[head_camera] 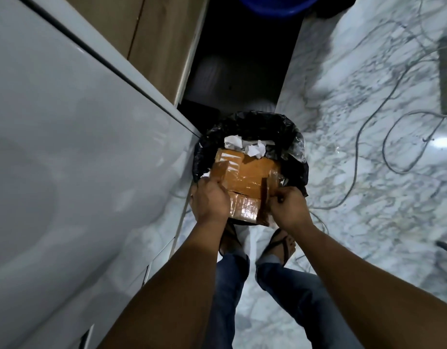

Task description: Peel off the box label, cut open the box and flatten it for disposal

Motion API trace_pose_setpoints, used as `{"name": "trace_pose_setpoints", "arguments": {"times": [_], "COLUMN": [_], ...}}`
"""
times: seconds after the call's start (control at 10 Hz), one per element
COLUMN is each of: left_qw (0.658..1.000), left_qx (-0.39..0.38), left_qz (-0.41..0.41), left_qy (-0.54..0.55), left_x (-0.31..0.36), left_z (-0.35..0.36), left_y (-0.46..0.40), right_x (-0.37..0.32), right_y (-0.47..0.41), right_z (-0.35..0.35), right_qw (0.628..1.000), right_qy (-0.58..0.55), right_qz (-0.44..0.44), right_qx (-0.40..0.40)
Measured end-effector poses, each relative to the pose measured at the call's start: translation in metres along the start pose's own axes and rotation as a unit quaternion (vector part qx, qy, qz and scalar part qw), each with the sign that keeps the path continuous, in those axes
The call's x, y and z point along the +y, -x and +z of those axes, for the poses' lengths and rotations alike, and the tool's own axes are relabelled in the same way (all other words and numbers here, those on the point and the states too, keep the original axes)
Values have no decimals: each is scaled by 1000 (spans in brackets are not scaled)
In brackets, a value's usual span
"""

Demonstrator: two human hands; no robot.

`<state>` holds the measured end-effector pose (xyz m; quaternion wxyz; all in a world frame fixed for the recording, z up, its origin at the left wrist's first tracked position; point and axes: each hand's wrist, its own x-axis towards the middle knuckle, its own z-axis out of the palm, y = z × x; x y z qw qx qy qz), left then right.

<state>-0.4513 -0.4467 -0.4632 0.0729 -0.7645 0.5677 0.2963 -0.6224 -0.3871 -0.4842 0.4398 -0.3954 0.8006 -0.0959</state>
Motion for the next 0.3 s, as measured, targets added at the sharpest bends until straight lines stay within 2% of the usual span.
{"name": "trace_pose_setpoints", "arguments": {"times": [0.1, 0.3], "left_qw": [999, 995], "left_qx": [16, -10], "left_qz": [30, 99], "left_qy": [10, 18], "left_x": [11, 38], "left_z": [-24, -97], "left_y": [10, 51], "right_x": [-6, -65], "right_y": [7, 62], "right_z": [-15, -72], "right_qw": [999, 995], "right_qy": [31, 70], "right_qz": [-11, -69], "right_qx": [4, -7]}}
